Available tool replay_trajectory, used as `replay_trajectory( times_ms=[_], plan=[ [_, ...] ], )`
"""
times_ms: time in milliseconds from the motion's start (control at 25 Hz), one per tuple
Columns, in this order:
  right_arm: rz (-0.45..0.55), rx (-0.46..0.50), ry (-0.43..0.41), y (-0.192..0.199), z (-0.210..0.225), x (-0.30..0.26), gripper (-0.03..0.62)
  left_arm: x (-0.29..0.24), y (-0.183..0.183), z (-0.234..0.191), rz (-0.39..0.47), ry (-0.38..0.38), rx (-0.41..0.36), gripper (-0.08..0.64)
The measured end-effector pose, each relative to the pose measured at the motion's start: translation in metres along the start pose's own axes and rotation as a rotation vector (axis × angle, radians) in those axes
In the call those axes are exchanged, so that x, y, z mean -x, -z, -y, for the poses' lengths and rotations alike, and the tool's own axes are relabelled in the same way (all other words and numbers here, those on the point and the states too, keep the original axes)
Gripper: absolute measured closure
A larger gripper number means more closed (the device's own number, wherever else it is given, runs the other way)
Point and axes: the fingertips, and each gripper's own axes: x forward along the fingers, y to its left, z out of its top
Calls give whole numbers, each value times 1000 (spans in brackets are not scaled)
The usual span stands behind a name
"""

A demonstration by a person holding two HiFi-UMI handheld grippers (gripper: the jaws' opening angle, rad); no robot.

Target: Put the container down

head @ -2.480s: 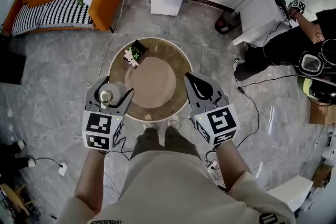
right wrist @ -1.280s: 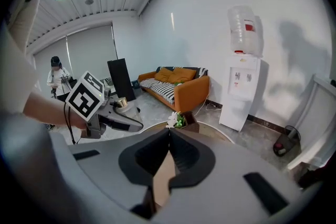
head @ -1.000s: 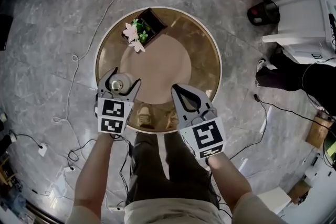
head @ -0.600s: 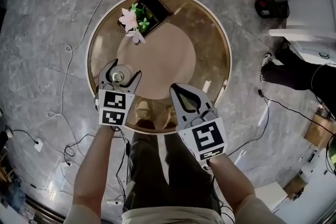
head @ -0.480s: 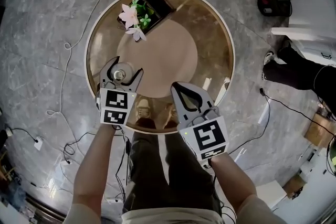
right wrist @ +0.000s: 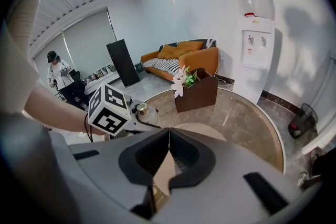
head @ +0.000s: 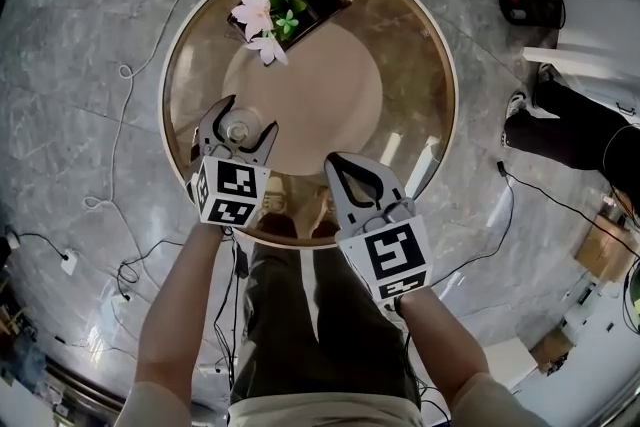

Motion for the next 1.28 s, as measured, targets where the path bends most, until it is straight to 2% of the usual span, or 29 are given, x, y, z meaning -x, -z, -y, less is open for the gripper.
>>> replay_trajectory(
  times_ms=[320,480,600,800,1040,1280],
  plan=[
    [-34,6,-3,17,-10,-1,595,-3,9,10,1,29,-68,225],
    [-33,0,1,19,-10,0,595,-2,10,11,20,39,-60,225],
    [-28,2,5,15,-9,3,595,-3,13,12,-1,47,-69,224],
    [-25,29,8,8,-9,15,595,9,14,9,-16,52,-8,193],
    [-10,57,43,-16,-6,40,595,54,-11,4,24,51,12,187],
    [63,44,83,-65,-2,89,595,113,-55,3,62,67,36,193]
  ],
)
